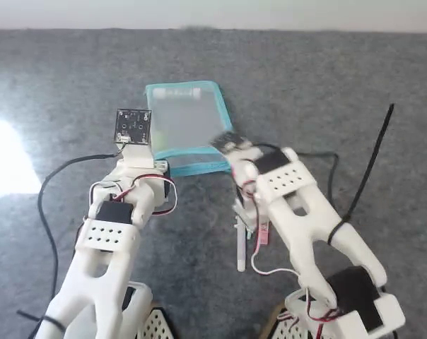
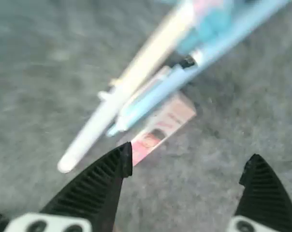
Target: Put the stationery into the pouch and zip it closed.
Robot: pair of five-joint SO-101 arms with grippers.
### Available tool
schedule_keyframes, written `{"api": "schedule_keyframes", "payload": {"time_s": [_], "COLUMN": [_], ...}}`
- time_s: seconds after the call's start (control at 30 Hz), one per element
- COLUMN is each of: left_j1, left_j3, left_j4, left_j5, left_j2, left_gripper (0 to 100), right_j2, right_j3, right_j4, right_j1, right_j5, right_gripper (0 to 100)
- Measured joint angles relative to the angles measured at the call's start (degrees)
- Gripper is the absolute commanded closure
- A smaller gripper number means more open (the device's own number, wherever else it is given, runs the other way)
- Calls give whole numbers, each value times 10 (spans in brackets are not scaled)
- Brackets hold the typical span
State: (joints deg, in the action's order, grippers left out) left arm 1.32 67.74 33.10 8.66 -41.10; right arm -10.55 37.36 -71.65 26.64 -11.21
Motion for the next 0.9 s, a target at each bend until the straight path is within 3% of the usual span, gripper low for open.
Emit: {"api": "schedule_keyframes", "payload": {"time_s": [0.1,0.37,0.6,0.9], "left_j1": [0,0,0,0], "left_j3": [0,0,0,0], "left_j4": [0,0,0,0], "left_j5": [0,0,0,0], "left_j2": [0,0,0,0], "left_gripper": [989,989,989,988], "right_j2": [0,-7,-9,-11], "right_j3": [22,25,26,45], "right_j4": [49,98,99,22], "right_j1": [2,28,52,-28], "right_j5": [22,177,183,172], "right_gripper": [659,659,659,660]}}
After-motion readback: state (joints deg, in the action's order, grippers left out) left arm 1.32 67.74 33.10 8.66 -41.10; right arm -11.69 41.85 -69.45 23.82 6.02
